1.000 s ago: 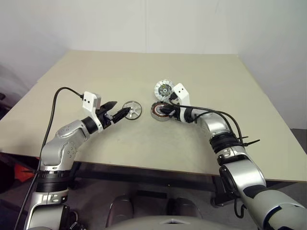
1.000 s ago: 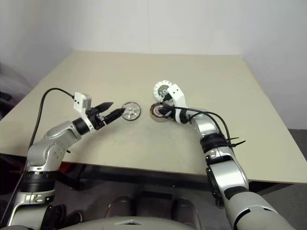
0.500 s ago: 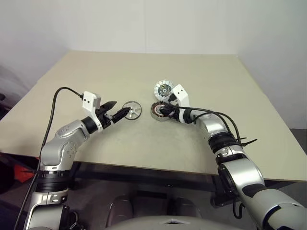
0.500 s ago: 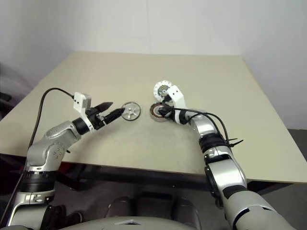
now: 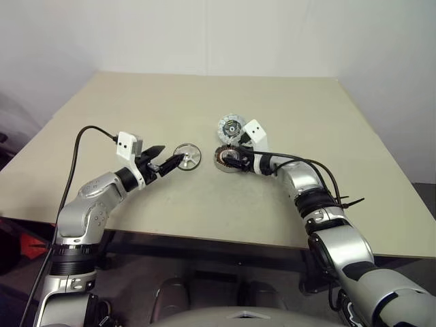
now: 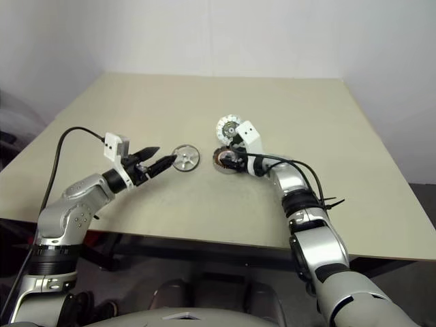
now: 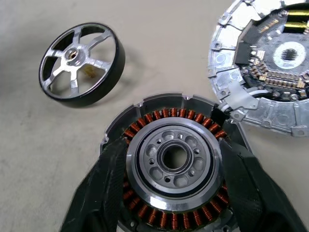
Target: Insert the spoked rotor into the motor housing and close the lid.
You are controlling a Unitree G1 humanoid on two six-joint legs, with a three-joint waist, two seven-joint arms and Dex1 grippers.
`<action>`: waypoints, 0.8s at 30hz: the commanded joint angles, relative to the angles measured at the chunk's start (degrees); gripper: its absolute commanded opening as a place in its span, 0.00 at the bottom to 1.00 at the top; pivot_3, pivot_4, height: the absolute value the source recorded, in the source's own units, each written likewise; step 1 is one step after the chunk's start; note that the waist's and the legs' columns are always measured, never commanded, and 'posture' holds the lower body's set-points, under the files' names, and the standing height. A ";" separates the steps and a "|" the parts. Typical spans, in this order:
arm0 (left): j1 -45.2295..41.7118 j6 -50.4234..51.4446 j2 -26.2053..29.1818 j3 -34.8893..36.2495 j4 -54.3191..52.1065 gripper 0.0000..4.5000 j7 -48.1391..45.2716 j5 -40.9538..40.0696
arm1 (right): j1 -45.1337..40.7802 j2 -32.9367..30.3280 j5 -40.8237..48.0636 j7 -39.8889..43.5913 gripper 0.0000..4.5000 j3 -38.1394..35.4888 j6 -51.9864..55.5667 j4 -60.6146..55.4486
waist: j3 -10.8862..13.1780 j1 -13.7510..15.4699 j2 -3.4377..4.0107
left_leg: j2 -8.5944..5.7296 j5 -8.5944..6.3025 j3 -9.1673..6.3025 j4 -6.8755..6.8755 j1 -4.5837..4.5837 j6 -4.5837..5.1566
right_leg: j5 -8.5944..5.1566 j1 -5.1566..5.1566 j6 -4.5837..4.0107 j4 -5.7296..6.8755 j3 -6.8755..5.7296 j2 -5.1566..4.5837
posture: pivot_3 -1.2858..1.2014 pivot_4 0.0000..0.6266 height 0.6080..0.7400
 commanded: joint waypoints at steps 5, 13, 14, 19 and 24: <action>-0.65 -1.33 0.35 0.53 -2.48 0.98 0.08 0.08 | -2.33 0.44 0.30 -1.91 0.16 -1.89 -0.45 0.68 | 0.00 -0.01 0.00 | 0.00 0.00 0.00 0.00 0.00 0.00 | 0.00 0.00 0.00 0.00 0.00 0.00 | 0.52 0.00 1.00; -0.35 -1.10 0.39 0.69 -3.08 0.98 0.39 -0.05 | -3.98 1.91 -0.36 -3.53 0.01 -1.62 -1.44 3.80 | 0.00 -0.06 0.00 | 0.00 0.00 0.00 0.00 0.00 0.00 | 0.00 -0.01 -0.01 0.02 0.00 0.00 | 0.52 0.00 1.00; -0.27 -1.09 0.37 0.67 -3.19 0.98 0.45 -0.05 | -4.08 2.15 -0.53 -3.84 0.01 -1.53 -1.55 4.21 | 0.00 -0.06 0.00 | 0.00 0.00 0.00 0.00 0.00 0.00 | 0.00 -0.02 -0.01 0.02 0.00 0.00 | 0.52 0.00 1.00; 0.05 -1.03 0.55 1.06 -3.51 0.98 0.60 -0.13 | -3.02 2.95 -1.13 -3.94 0.01 -0.99 -1.87 3.95 | 0.00 -0.06 0.00 | 0.01 0.00 0.00 0.00 0.01 0.00 | 0.00 -0.01 -0.01 0.03 0.01 0.00 | 0.52 0.00 1.00; 0.39 -0.88 0.43 1.07 -3.41 0.98 0.68 -0.22 | -2.70 2.43 1.67 -1.40 0.01 -2.90 -1.08 -1.22 | 0.00 -0.05 0.01 | 0.00 0.00 0.00 0.00 0.01 0.00 | 0.00 -0.01 -0.01 0.04 0.01 0.00 | 0.52 0.00 1.00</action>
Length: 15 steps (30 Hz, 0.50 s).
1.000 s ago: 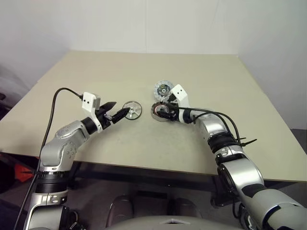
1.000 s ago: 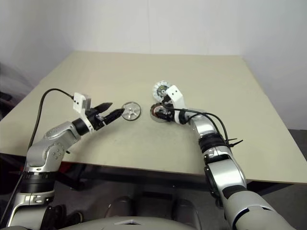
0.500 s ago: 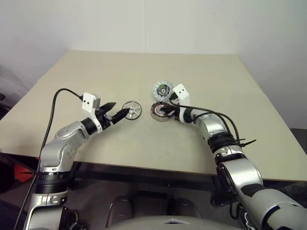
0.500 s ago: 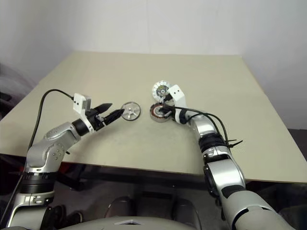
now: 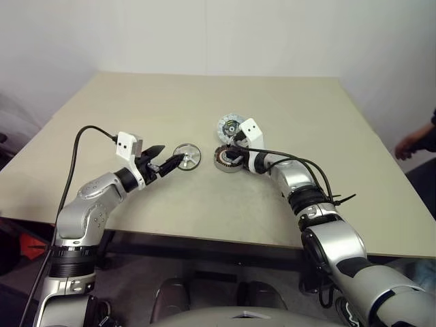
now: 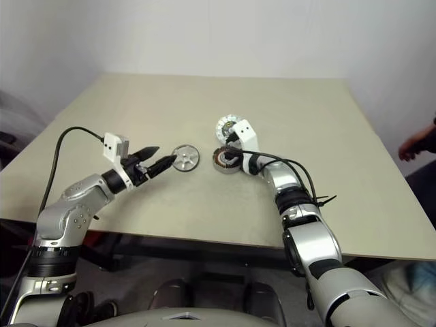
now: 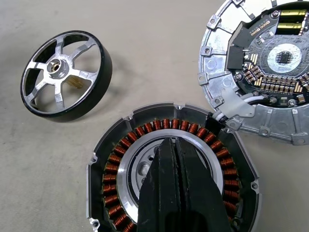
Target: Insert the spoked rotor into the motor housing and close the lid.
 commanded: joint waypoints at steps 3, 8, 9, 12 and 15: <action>-0.38 0.49 0.05 1.11 -1.11 0.98 1.25 -0.50 | 0.71 -1.03 3.63 4.12 0.01 -1.43 1.94 -11.23 | 0.00 0.00 0.00 | 0.00 0.00 0.00 0.00 -0.04 0.00 | 0.00 -0.04 0.00 0.00 0.00 0.00 | 0.52 0.00 1.00; -1.37 4.69 -1.77 1.92 3.60 0.98 5.10 -1.04 | 3.58 -3.15 6.88 5.68 0.01 -2.50 7.20 -22.96 | 0.00 0.11 0.00 | -0.01 0.00 0.00 0.00 -0.03 0.00 | 0.00 -0.03 0.00 0.00 0.01 0.00 | 0.52 0.00 1.00; -1.81 5.14 -2.45 2.52 5.67 0.98 6.30 -0.91 | 3.92 -3.68 7.25 5.15 0.01 -2.94 8.13 -24.39 | 0.00 0.13 0.00 | -0.03 0.00 0.01 0.00 -0.02 0.00 | -0.01 -0.02 0.01 0.01 0.02 0.00 | 0.52 0.00 1.00; -2.79 4.88 -4.08 4.60 10.70 0.94 9.17 -0.53 | 4.86 -5.22 7.56 3.84 0.00 -3.97 9.76 -26.35 | 0.00 0.10 -0.02 | -0.04 0.01 0.00 0.01 0.00 -0.01 | -0.13 0.01 0.23 0.00 0.03 0.00 | 0.52 0.00 1.00; -3.55 5.01 -4.82 5.87 13.70 0.78 10.13 -0.90 | 5.90 -6.65 7.81 3.39 0.00 -4.78 10.79 -27.38 | 0.00 0.13 -0.02 | -0.03 0.02 0.00 0.01 0.00 -0.04 | -0.16 0.00 0.28 0.00 0.03 0.01 | 0.52 0.00 1.00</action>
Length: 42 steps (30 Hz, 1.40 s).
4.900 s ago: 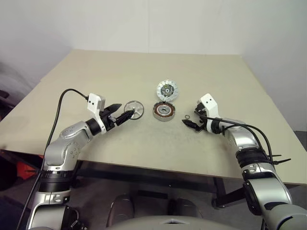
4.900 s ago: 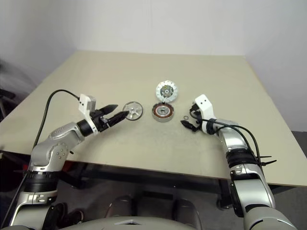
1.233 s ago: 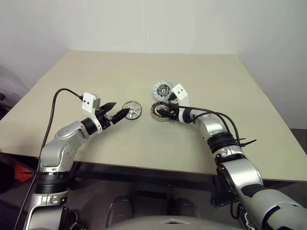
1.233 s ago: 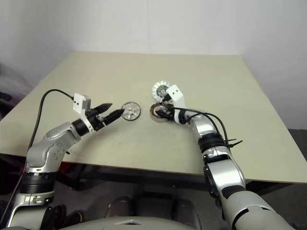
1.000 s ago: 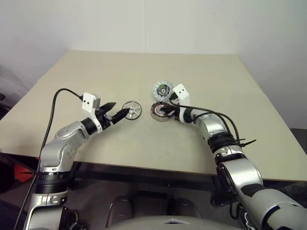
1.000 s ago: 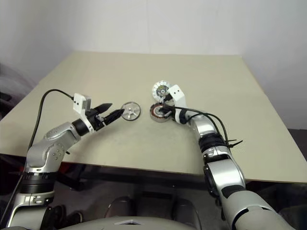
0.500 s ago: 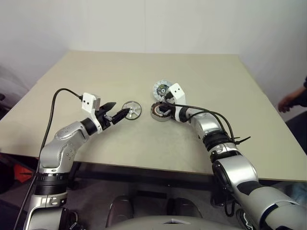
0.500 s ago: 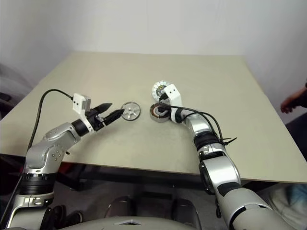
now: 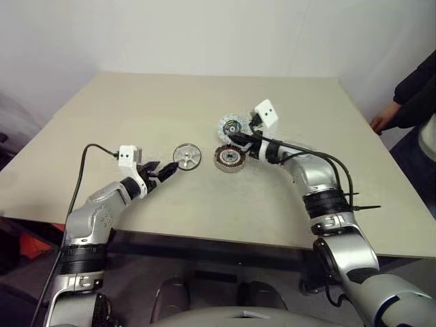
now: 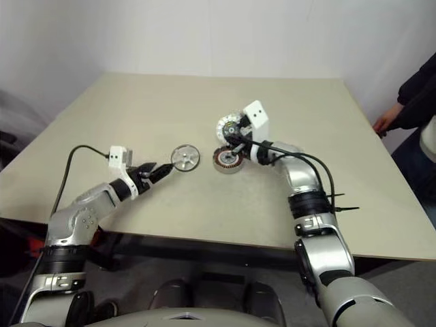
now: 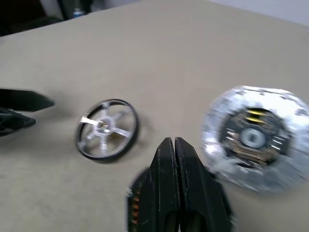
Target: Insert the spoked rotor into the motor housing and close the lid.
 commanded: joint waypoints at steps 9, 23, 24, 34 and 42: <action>-3.39 4.59 -2.51 1.89 1.06 0.49 1.57 -2.17 | 1.25 -1.78 1.58 -1.22 0.00 -1.87 1.39 -3.91 | 0.00 0.05 0.00 | 0.00 -0.02 0.00 -0.01 -0.05 0.03 | 0.05 -0.03 -0.09 -0.04 -0.01 -0.01 | 0.52 0.00 1.00; -5.93 5.30 -6.98 4.16 5.00 0.49 4.51 -3.10 | 0.89 -2.11 1.51 -2.17 0.00 -2.13 0.82 -2.76 | 0.00 0.09 0.00 | -0.01 -0.02 0.00 -0.01 -0.08 0.03 | 0.00 -0.03 0.00 -0.08 -0.03 -0.01 | 0.52 0.00 1.00; -6.65 4.70 -7.43 4.60 6.08 0.49 4.68 -3.14 | 0.89 -2.16 1.45 -2.28 0.00 -2.12 0.77 -2.68 | 0.01 0.09 0.00 | -0.01 -0.02 0.00 -0.01 -0.08 0.03 | 0.00 -0.03 0.01 -0.08 -0.03 -0.01 | 0.52 0.00 1.00; -12.16 2.02 -10.67 6.71 12.94 0.49 4.45 -3.68 | 1.17 -2.19 1.29 -3.22 0.00 -2.15 0.48 -2.60 | 0.01 0.47 -0.01 | -0.02 -0.05 -0.02 -0.01 -0.22 0.09 | 0.13 -0.07 -0.22 -0.20 -0.07 -0.01 | 0.52 0.00 1.00; -12.41 2.92 -11.05 6.11 12.11 0.49 2.71 -4.08 | 1.43 -2.40 1.21 -3.81 0.00 -2.36 0.16 -2.55 | 0.01 0.58 -0.01 | -0.01 -0.05 -0.02 -0.01 -0.26 0.10 | 0.13 -0.10 -0.23 -0.21 -0.08 -0.01 | 0.52 0.00 1.00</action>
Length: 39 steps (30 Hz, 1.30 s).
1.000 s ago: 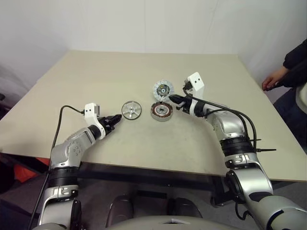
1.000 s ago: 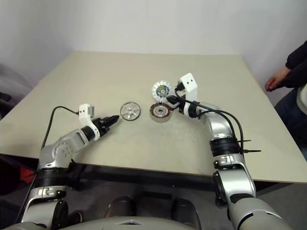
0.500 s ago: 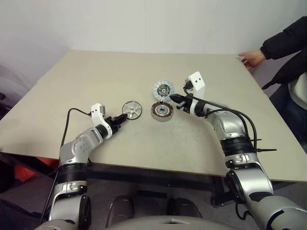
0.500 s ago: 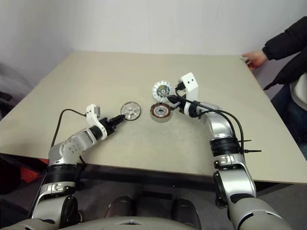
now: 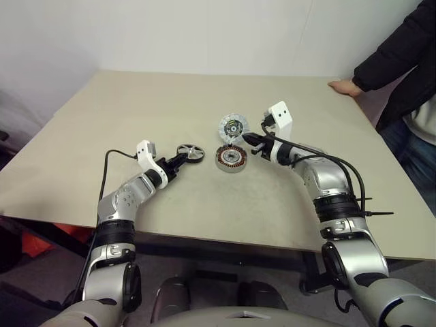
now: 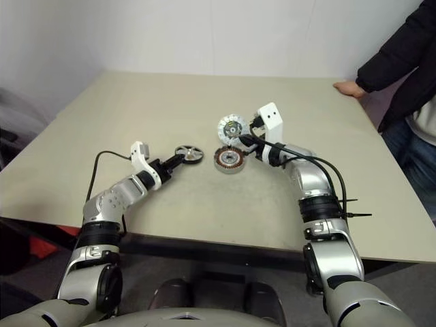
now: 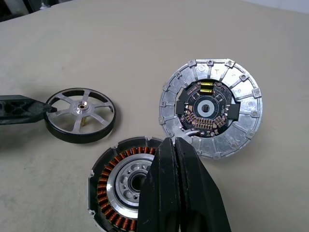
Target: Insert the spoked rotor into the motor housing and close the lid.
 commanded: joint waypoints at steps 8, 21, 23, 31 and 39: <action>-1.44 -0.17 -0.12 0.86 -0.54 0.49 0.29 -1.20 | -1.10 -0.59 0.78 -1.48 0.00 -1.67 -1.56 -0.69 | 0.00 0.14 0.00 | 0.00 0.00 0.00 0.00 0.00 0.00 | 0.00 0.00 0.00 0.00 0.00 0.00 | 0.52 0.00 1.00; -3.07 -0.21 -0.72 1.71 2.91 0.10 1.60 -1.18 | -1.11 -0.43 1.27 -2.49 0.00 -2.11 -1.12 -1.29 | 0.00 0.83 0.00 | 0.00 0.00 0.00 0.00 0.01 0.00 | -0.02 0.00 0.04 0.00 0.00 0.00 | 0.52 0.00 1.00; -3.10 -0.28 -0.82 1.62 2.80 0.10 1.35 -1.37 | -0.94 -0.44 1.30 -2.59 0.00 -2.09 -1.08 -1.50 | 0.00 0.87 0.00 | 0.00 0.00 0.00 0.00 0.01 0.00 | -0.04 0.00 0.06 0.00 0.00 0.00 | 0.52 0.00 1.00; -1.51 4.96 -1.13 1.93 -1.99 0.10 -1.61 -6.31 | -0.69 -1.06 1.44 -2.41 0.00 -2.40 -1.09 -1.38 | 0.00 0.88 0.00 | 0.00 0.00 0.00 0.00 -0.01 0.00 | -0.02 -0.01 0.03 -0.01 0.00 0.00 | 0.52 0.00 1.00; -2.85 14.49 -3.75 7.77 -6.15 0.10 1.68 -19.40 | -2.10 -5.01 1.12 -3.34 0.00 -5.21 -1.77 2.66 | 0.00 0.95 0.00 | -0.01 0.00 0.03 0.00 -0.06 0.00 | 0.02 -0.06 -0.04 0.00 0.00 -0.01 | 0.52 0.00 1.00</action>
